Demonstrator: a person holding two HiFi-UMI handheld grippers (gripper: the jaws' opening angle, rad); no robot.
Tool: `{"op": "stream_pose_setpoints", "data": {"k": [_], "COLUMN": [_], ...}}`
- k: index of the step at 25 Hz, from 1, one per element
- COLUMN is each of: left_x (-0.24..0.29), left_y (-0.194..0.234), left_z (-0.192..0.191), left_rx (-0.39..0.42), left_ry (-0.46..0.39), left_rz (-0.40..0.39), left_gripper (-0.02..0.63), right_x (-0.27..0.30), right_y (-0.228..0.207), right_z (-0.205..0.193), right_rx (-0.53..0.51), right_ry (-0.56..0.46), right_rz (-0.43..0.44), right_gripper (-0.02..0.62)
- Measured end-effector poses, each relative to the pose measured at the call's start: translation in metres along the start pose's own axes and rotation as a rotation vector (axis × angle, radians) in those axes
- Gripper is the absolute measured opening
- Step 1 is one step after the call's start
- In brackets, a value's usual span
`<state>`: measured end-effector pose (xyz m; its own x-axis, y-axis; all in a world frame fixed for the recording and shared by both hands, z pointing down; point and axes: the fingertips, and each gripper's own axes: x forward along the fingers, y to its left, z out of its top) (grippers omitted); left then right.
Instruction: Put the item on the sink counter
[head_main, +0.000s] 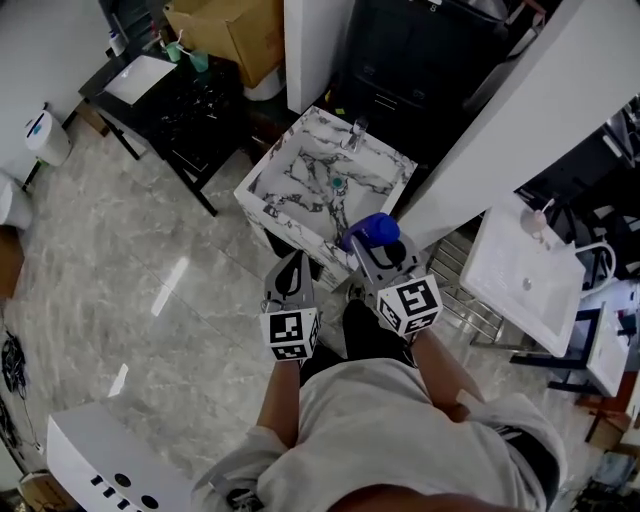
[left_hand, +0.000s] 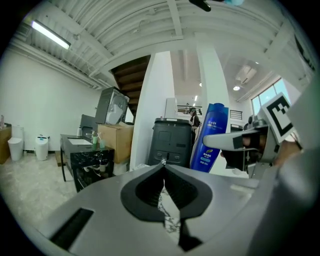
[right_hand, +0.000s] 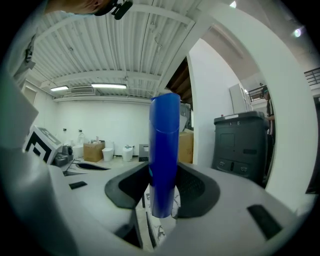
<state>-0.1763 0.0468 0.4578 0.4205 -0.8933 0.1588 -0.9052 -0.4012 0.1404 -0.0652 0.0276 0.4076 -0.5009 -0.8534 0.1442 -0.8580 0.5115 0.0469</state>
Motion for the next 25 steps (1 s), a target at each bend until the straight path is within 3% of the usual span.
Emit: {"op": "stream_pose_setpoints", "data": {"k": [15, 25], "left_x": [0.138, 0.202], "left_y": [-0.03, -0.037], "left_z": [0.029, 0.014], "left_rx": [0.053, 0.052], "left_ry": [-0.006, 0.09], "left_rz": [-0.088, -0.114], "left_gripper": [0.011, 0.011], "right_x": [0.063, 0.104], "right_y": [-0.126, -0.188], "right_z": [0.014, -0.014], "right_rx": [-0.007, 0.036], "right_ry": [-0.025, 0.038], "right_rz": [-0.055, -0.071], "right_gripper": [0.156, 0.156]}}
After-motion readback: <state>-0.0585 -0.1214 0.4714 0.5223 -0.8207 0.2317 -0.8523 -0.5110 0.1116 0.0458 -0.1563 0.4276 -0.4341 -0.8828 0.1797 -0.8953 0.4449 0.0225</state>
